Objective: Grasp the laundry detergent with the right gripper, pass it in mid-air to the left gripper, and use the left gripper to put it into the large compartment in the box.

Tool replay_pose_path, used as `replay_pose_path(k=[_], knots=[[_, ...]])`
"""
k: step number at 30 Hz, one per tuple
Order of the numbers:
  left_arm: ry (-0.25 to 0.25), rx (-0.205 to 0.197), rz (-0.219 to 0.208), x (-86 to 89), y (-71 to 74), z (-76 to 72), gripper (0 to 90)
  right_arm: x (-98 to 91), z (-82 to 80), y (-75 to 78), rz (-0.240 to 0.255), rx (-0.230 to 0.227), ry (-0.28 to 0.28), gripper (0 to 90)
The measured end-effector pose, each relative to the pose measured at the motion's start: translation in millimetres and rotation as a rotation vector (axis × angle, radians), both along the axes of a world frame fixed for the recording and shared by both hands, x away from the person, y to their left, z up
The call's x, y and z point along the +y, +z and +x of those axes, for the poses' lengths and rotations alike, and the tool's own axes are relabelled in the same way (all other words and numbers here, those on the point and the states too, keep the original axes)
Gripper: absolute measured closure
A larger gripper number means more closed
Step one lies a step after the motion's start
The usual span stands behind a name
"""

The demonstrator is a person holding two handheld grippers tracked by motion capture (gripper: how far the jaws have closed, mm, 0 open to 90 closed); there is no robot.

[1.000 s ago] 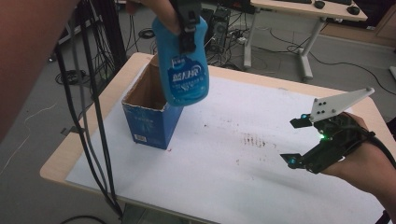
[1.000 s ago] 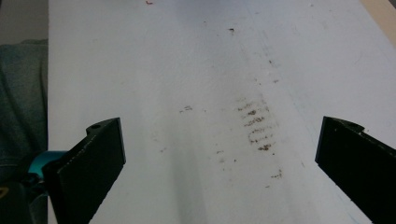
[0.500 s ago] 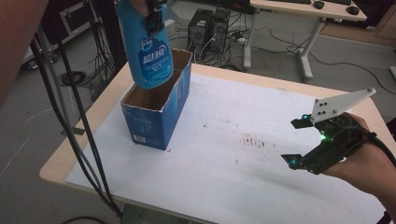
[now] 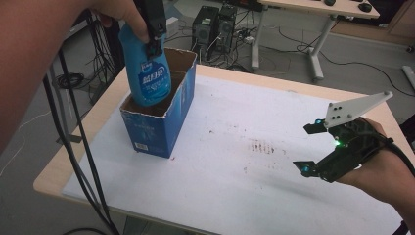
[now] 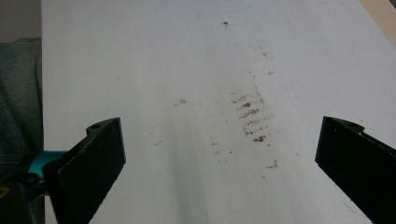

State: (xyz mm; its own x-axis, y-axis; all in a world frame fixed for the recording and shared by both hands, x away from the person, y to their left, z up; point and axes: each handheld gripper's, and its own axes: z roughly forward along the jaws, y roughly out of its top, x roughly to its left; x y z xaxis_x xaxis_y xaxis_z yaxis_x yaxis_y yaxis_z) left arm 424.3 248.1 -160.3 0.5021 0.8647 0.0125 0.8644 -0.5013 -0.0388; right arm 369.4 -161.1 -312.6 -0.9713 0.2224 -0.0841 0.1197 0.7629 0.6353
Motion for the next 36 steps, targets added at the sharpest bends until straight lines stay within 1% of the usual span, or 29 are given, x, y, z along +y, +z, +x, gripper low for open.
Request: replay_pose_path(k=[1, 2, 3, 4, 5, 6, 7, 8, 10, 13, 14, 15, 16, 18, 19, 20, 27, 29, 31, 36], knots=[[-0.012, 0.005, -0.002, -0.2, -5.8, 1.6, 39.1, -0.1, 0.5, -0.2, -0.001, 0.001, 0.002, 0.7], [-0.012, 0.005, -0.002, -0.2, -5.8, 1.6, 39.1, -0.1, 0.5, -0.2, -0.001, 0.001, 0.002, 0.7], [-0.032, 0.013, -0.011, -0.9, -19.5, 4.8, 39.1, -0.1, 0.5, -0.4, 0.002, 0.003, -0.001, 0.7], [-0.032, 0.013, -0.011, -0.9, -19.5, 4.8, 39.1, -0.1, 0.5, -0.4, 0.002, 0.003, -0.001, 0.7], [-0.069, 0.021, -0.012, -1.4, -36.0, 8.2, 39.1, 0.0, -0.9, -0.4, 0.005, 0.002, -0.008, 0.7], [-0.077, 0.023, -0.012, -1.4, -41.3, 8.8, 39.2, -0.4, -1.5, -0.2, 0.003, 0.003, -0.011, 0.7], [-0.097, 0.030, -0.009, -1.3, -49.5, 10.5, 39.1, -0.8, -1.9, -0.1, 0.003, 0.003, -0.010, 0.7], [-0.114, 0.035, -0.006, -1.1, -54.2, 11.4, 39.1, -1.7, -2.2, -0.1, 0.001, 0.002, -0.012, 0.7], [-0.170, 0.044, 0.007, -1.1, -67.5, 13.2, 39.2, -3.2, -2.9, -0.2, -0.002, 0.006, -0.016, 0.7], [-0.238, 0.044, 0.022, -2.3, -81.6, 13.5, 39.2, -6.2, -3.2, -0.9, -0.011, 0.010, -0.026, 0.7], [-0.238, 0.044, 0.022, -2.3, -81.6, 13.5, 39.2, -6.2, -3.2, -0.9, -0.011, 0.010, -0.026, 0.7], [-0.270, 0.040, 0.016, -3.5, -89.4, 13.6, 39.2, -7.1, -3.1, -1.2, -0.015, 0.008, -0.027, 0.7], [-0.305, 0.037, 0.017, -4.3, -93.6, 13.9, 39.2, -8.6, -3.2, -1.3, -0.019, 0.014, -0.034, 0.7], [-0.365, 0.028, 0.023, -6.5, -103.9, 13.5, 39.2, -9.6, -3.0, -1.3, -0.024, 0.009, -0.037, 0.7], [-0.379, 0.028, 0.029, -6.8, -106.0, 13.7, 39.2, -10.1, -3.3, -1.0, -0.024, 0.010, -0.040, 0.7], [-0.400, 0.024, 0.034, -8.1, -112.0, 14.2, 39.2, -10.3, -3.5, -0.9, -0.024, 0.013, -0.039, 0.7], [-0.473, 0.025, 0.031, -8.3, -132.7, 16.4, 39.1, -12.6, -4.8, -1.9, -0.027, 0.009, -0.045, 0.7], [-0.482, 0.025, 0.030, -8.0, -137.5, 16.6, 39.1, -13.9, -4.4, -2.2, -0.028, 0.013, -0.048, 0.7], [-0.483, 0.015, 0.014, -7.0, -138.0, 17.5, 39.0, -14.8, -4.1, -2.5, -0.030, 0.015, -0.050, 0.7], [-0.499, 0.017, 0.013, -6.2, -138.7, 17.5, 38.9, -14.0, -3.8, -4.1, -0.033, 0.018, -0.048, 0.7]])
